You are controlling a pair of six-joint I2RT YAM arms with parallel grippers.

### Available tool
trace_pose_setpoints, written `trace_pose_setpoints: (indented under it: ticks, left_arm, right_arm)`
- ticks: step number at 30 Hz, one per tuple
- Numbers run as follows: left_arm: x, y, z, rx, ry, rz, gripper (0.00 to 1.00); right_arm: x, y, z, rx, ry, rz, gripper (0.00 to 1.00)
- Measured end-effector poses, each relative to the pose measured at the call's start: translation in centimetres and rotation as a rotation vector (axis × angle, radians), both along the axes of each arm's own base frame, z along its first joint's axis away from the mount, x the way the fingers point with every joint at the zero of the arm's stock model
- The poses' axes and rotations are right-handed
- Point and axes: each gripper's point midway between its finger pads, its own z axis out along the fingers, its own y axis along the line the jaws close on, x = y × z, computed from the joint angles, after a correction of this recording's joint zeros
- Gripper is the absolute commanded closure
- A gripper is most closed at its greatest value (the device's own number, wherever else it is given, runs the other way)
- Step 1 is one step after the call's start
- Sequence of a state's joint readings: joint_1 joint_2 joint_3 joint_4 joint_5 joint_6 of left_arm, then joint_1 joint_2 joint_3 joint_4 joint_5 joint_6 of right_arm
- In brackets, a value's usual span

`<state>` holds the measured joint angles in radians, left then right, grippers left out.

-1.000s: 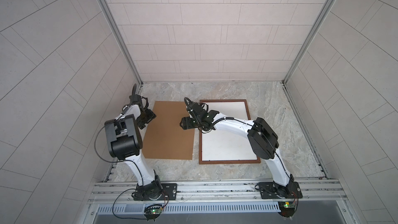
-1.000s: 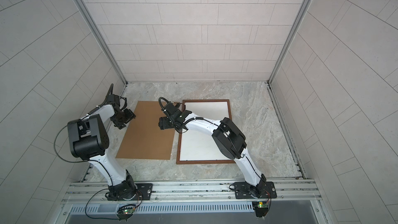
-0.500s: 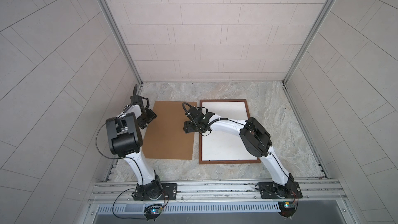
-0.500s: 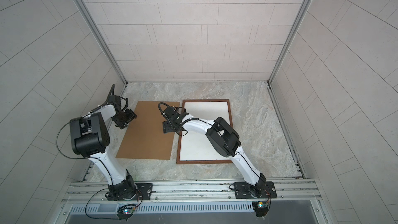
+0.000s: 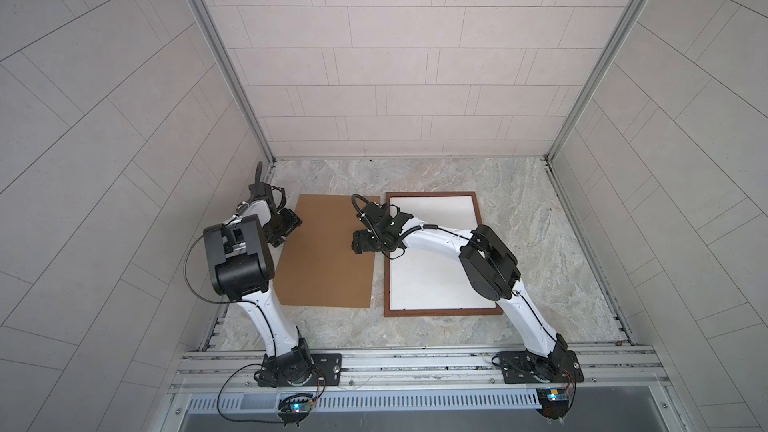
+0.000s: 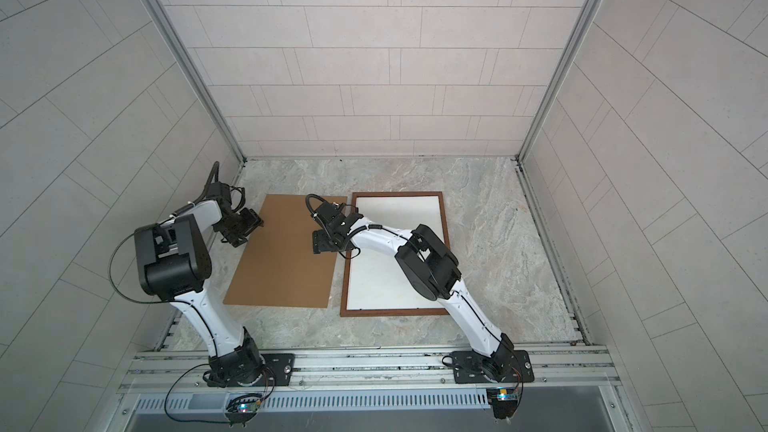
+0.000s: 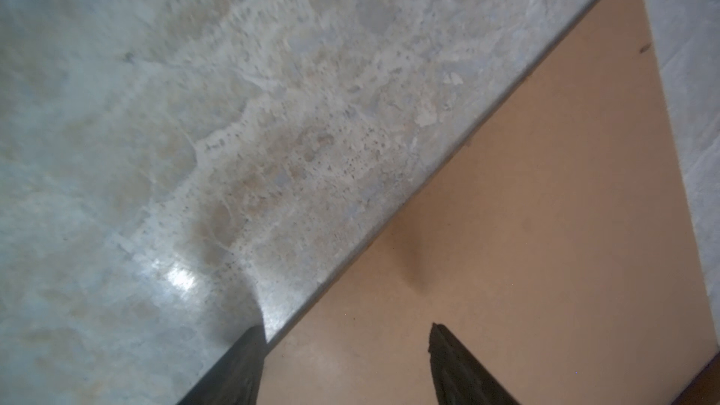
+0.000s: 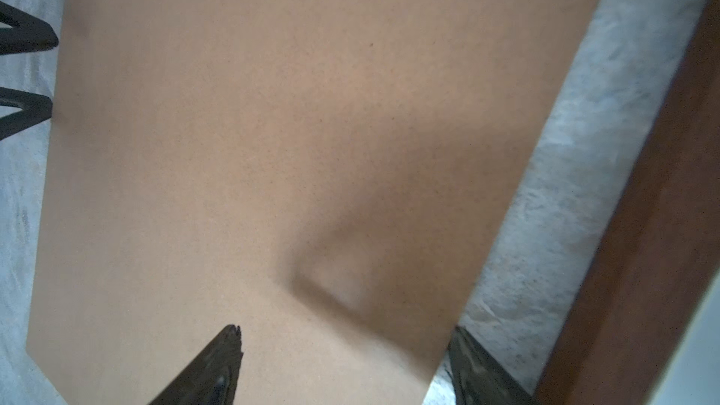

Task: Put the photo into the frame

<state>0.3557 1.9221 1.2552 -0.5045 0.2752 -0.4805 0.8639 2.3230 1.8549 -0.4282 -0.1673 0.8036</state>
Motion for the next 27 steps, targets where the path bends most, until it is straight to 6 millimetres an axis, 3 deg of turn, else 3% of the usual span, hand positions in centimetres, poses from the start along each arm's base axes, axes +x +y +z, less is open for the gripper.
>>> trace_pose_setpoints:
  ticks: [17, 27]
  left_arm:
    - [-1.8, -0.8, 0.1, -0.040, -0.021, 0.002, 0.29]
    - [-2.5, -0.7, 0.0, -0.038, -0.022, 0.009, 0.29]
  right_arm:
    - [2.4, -0.7, 1.0, 0.104, 0.111, -0.010, 0.22]
    - [2.3, -0.6, 1.9, 0.176, 0.172, -0.044, 0.23]
